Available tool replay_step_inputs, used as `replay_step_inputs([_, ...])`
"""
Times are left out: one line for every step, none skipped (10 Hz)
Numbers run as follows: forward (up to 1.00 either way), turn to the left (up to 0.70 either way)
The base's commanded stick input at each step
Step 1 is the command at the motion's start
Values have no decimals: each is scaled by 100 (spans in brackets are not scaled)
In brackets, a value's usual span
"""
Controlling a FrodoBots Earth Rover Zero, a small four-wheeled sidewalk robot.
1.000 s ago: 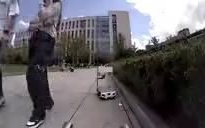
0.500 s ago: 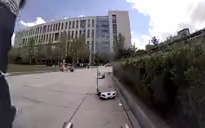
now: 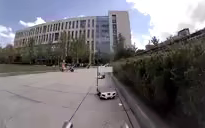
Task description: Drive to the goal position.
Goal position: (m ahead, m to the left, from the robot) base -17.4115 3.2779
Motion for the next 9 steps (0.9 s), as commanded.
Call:
replay_step_inputs([5, 1])
replay_step_inputs([5, 1])
replay_step_inputs([5, 1])
replay_step_inputs([5, 1])
replay_step_inputs([5, 1])
replay_step_inputs([5, 1])
replay_step_inputs([5, 1])
replay_step_inputs([5, 1])
replay_step_inputs([5, 3])
